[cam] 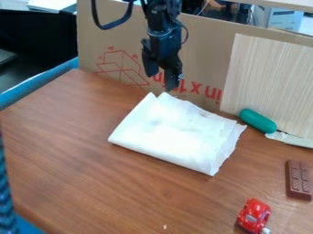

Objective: Unfolded the cloth from bottom left in a half way manner

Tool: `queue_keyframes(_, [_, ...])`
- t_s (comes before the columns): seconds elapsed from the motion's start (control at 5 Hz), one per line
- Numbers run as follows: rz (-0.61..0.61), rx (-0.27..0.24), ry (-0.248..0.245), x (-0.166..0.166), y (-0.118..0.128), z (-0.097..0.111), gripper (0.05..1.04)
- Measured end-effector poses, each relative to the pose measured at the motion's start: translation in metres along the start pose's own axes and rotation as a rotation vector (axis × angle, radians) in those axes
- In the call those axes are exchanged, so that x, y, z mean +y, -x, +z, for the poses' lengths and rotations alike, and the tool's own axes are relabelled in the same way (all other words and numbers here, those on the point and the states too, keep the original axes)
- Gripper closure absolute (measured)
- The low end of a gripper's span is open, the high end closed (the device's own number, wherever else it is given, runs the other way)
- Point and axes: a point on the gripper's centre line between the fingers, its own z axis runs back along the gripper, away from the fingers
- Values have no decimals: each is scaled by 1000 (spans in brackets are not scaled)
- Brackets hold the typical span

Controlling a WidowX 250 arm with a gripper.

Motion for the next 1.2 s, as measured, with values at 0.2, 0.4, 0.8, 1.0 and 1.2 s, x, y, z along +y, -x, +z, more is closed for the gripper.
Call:
queue_keyframes(0.2, [-1,40,27,-6,8,-19,82])
queue_keyframes(0.4, [-42,24,58,-8,8,-27,82])
queue_keyframes(0.8, [-71,-19,137,2,19,-35,82])
queue_keyframes(1.0, [-77,-33,152,7,22,-36,82])
queue_keyframes(1.2, [-79,-41,166,10,24,-35,82])
